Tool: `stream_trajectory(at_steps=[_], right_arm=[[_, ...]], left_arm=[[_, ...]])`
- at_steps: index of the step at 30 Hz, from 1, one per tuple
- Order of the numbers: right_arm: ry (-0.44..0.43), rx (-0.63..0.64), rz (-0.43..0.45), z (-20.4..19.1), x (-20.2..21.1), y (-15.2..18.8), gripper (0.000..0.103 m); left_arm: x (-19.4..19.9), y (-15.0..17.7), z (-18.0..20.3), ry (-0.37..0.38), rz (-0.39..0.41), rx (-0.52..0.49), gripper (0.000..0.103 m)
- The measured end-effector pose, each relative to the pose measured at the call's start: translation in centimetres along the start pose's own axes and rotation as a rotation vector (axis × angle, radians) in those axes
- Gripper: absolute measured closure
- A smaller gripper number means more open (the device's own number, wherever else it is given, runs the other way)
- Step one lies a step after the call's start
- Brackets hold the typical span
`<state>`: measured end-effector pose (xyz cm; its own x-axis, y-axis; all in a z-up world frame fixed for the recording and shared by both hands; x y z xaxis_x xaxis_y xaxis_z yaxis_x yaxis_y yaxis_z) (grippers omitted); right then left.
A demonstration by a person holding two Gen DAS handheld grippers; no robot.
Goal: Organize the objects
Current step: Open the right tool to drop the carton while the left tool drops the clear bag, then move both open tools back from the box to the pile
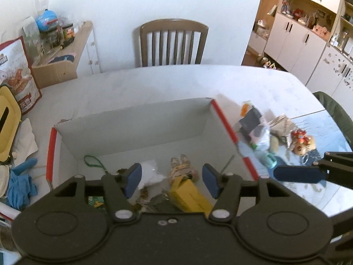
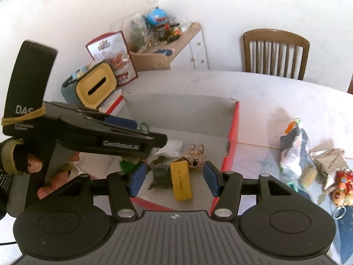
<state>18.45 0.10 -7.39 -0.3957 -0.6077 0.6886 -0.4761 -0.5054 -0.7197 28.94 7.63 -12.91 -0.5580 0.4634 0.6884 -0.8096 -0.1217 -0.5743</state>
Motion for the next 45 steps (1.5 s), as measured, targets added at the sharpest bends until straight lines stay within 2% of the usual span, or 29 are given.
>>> stream_trajectory(at_steps=[6,8,15,23,32,45], right_arm=[[0.008,-0.038,0.048,2.1,3.0,1.3,0.044],[0.015,-0.043,0.066,2.6,4.0,1.8,0.040],[0.028,-0.037,0.114,4.6,7.2,4.0,0.034],[0.056,-0.082,0.111,8.1,9.0,6.7,0.029],[0.130,-0.088,0.103,12.5,11.0,9.4,0.023],[0.258,-0.113,0.039,20.2,11.1,13.4,0.022]], left_arm=[[2.0,0.9,2.0,0.022,0.034,-0.010,0.039],[2.6,1.4,2.7,0.030,0.044,-0.010,0.036],[3.3,2.8,5.5,0.046,0.064,-0.016,0.030],[3.2,4.2,9.3,0.066,0.072,-0.030,0.018],[1.8,4.4,12.9,0.082,0.085,-0.038,0.001],[-2.9,5.7,17.5,0.076,0.066,-0.024,0.001]])
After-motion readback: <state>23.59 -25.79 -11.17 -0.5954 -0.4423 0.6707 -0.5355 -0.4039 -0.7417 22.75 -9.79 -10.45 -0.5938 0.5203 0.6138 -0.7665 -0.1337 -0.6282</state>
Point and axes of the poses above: each gripper's, at about its wrist camera, not at the fingertips, and x roughly against the way its jaws point, z to its right, y to its underside, the point moved 5 cm from there along -x, roughly the way its jaws point, and after that the axes turned 13 degrees about x, right-handed, at the moved point
